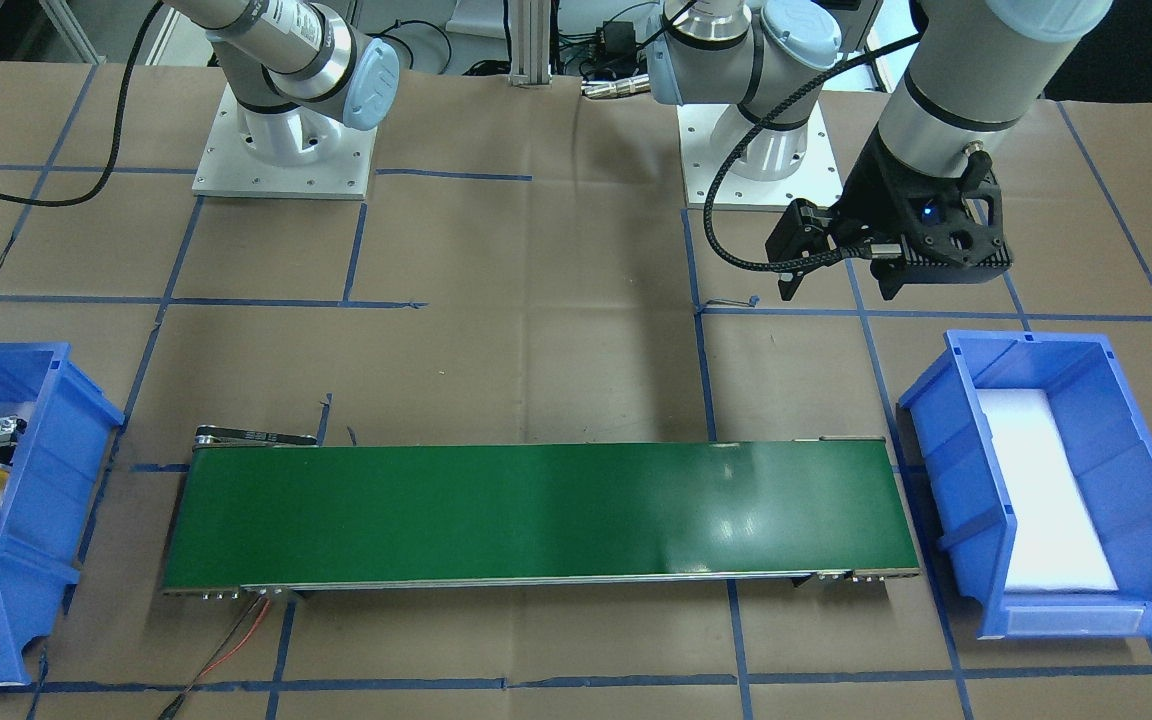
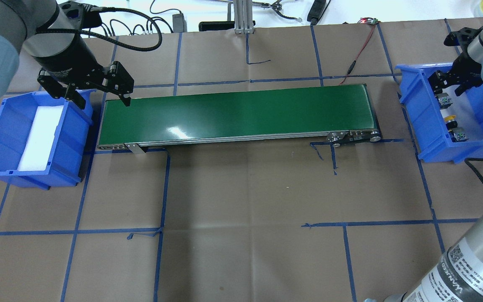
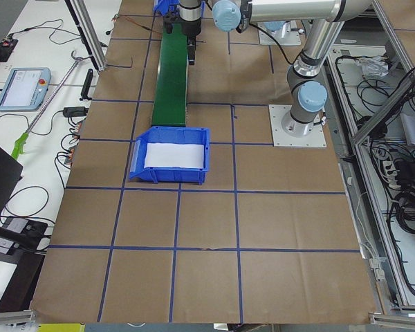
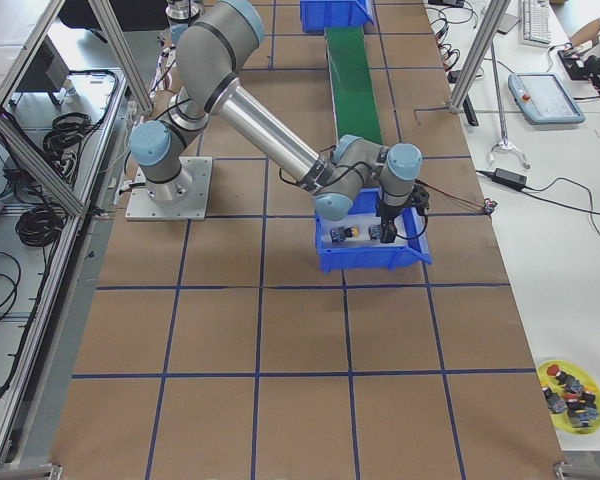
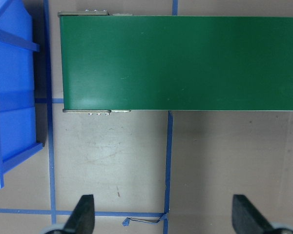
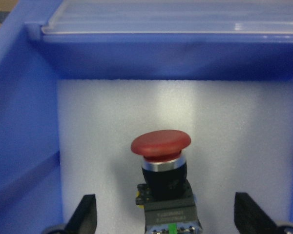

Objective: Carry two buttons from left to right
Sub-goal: 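Lower the red button into the bin beside the yellow one and release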

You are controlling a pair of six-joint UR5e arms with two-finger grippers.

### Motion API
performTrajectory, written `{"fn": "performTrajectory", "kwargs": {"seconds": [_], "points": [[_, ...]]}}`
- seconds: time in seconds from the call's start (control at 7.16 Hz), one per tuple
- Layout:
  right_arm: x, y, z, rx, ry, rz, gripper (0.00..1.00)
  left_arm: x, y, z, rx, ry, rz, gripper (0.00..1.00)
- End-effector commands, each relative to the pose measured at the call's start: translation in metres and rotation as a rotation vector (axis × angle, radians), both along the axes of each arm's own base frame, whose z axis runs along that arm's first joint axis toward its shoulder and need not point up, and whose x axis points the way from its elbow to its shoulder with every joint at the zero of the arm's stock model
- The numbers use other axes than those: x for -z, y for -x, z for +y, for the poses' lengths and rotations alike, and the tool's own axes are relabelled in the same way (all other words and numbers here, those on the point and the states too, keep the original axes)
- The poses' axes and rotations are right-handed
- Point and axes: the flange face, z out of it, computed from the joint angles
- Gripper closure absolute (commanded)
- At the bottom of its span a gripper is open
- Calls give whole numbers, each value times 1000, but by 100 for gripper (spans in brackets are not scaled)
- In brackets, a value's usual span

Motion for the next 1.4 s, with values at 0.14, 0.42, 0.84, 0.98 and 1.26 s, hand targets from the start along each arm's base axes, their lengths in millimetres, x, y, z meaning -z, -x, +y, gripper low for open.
{"fn": "performTrajectory", "kwargs": {"seconds": [0.14, 0.42, 0.84, 0.98, 1.26], "points": [[-98, -11, 19, 0, 92, 62, 0, -1, 0, 0, 0, 3, -1, 1], [-189, -41, 40, -27, 222, 100, 0, 0, 0, -1, 0, 2, 1, 1], [-233, -168, 51, -85, 251, -40, 0, 0, 0, -1, -2, 3, -1, 1], [-249, -218, 76, -25, 196, -68, 0, 0, 0, -1, 0, 3, -1, 1], [-252, -286, 125, 82, 84, -10, 0, -1, 0, 0, -2, 3, 1, 1]]}}
